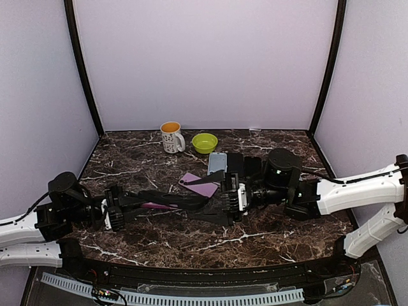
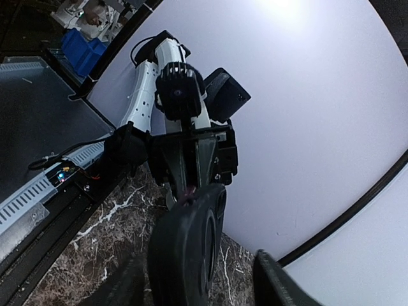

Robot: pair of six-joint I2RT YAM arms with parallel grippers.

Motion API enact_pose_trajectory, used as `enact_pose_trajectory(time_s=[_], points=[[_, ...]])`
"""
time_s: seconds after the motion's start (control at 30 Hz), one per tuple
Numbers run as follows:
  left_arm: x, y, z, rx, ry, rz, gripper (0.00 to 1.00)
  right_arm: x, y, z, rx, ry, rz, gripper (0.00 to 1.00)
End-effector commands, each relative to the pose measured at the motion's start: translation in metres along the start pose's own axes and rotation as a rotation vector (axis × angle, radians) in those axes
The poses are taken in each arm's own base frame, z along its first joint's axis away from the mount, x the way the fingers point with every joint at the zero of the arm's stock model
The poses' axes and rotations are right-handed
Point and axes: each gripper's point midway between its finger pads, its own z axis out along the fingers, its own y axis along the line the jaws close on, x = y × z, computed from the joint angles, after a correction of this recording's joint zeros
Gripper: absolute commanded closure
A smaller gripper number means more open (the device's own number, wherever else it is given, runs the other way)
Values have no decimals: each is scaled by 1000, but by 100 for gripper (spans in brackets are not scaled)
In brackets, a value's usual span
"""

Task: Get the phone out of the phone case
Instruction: Pass from the right arm to the left, then remove the phone case from the phone.

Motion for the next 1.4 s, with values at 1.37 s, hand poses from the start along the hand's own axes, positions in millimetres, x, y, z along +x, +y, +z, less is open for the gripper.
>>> enact_pose_trajectory(time_s=[1.37], points=[[33, -37, 19, 204, 113, -2, 100, 93, 15, 73, 183, 746, 819, 33]])
